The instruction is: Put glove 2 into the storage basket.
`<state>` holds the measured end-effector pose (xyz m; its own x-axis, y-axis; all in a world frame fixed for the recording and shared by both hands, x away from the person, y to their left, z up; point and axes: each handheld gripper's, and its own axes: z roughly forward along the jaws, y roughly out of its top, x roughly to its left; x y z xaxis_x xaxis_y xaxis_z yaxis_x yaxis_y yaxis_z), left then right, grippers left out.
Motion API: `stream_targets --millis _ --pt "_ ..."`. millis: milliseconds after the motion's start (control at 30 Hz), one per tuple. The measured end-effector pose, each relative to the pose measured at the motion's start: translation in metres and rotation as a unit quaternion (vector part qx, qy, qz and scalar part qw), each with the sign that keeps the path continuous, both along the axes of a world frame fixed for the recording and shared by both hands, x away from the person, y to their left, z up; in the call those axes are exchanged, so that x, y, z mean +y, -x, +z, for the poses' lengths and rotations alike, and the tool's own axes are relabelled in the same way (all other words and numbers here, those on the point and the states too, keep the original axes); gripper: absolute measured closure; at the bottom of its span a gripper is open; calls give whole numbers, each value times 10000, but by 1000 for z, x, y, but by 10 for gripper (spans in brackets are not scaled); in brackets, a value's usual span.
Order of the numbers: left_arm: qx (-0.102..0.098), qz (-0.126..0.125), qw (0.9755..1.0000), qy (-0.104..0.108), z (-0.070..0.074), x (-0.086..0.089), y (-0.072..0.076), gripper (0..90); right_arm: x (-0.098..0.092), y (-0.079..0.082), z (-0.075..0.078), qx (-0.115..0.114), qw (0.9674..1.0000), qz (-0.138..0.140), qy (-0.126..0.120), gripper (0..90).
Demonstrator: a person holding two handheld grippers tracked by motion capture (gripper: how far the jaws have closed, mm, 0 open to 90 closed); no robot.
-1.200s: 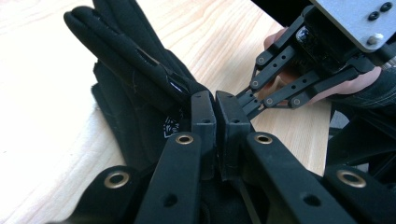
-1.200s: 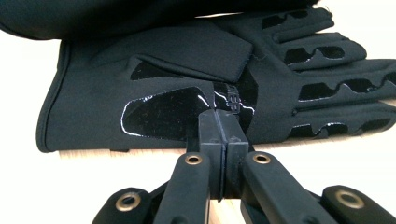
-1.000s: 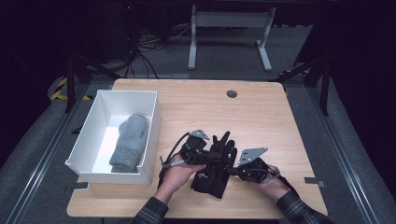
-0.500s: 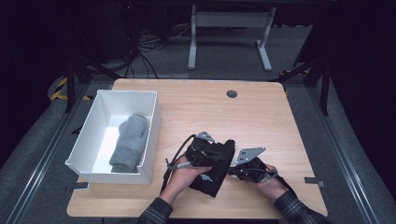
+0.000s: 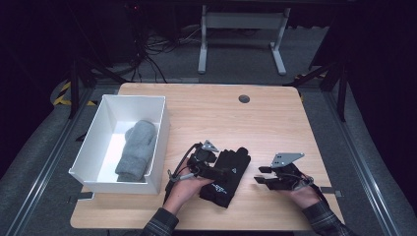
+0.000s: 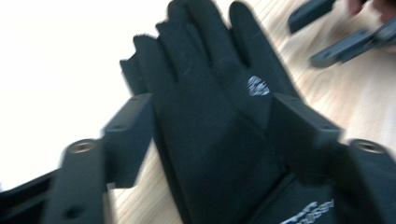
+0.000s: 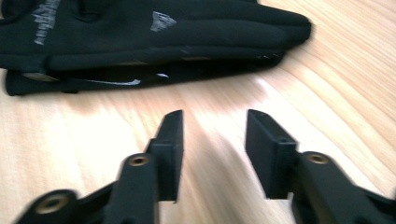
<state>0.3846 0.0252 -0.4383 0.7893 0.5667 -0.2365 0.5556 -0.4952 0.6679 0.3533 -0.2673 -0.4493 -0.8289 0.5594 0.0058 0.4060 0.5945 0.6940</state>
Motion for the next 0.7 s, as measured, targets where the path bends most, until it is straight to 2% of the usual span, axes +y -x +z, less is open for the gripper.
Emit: stream_targets --millis 67,167,333,433,567,633,700 --pt "18 18 9999 -159 -4 -1 1 260 -5 -1 0 -37 10000 -70 -15 518" --pt "64 -12 9999 -142 -9 -1 2 295 -10 -2 0 -67 9998 -162 -24 509" --pt "120 -20 9999 -112 -12 -3 -5 291 -11 -2 -1 -75 9998 -171 -2 507" --pt "121 -28 9996 -235 -13 -5 -9 300 -10 -1 -1 -91 9998 -163 33 505" --pt "43 22 9996 -285 -12 -2 -9 295 -10 -1 -1 -96 9998 -167 30 504" --pt "51 71 9996 -269 -10 0 -9 277 -10 -1 -1 -82 9998 -168 22 504" --pt "9 82 9994 -350 -10 0 -9 249 -10 -1 -1 -75 9998 -178 47 503"
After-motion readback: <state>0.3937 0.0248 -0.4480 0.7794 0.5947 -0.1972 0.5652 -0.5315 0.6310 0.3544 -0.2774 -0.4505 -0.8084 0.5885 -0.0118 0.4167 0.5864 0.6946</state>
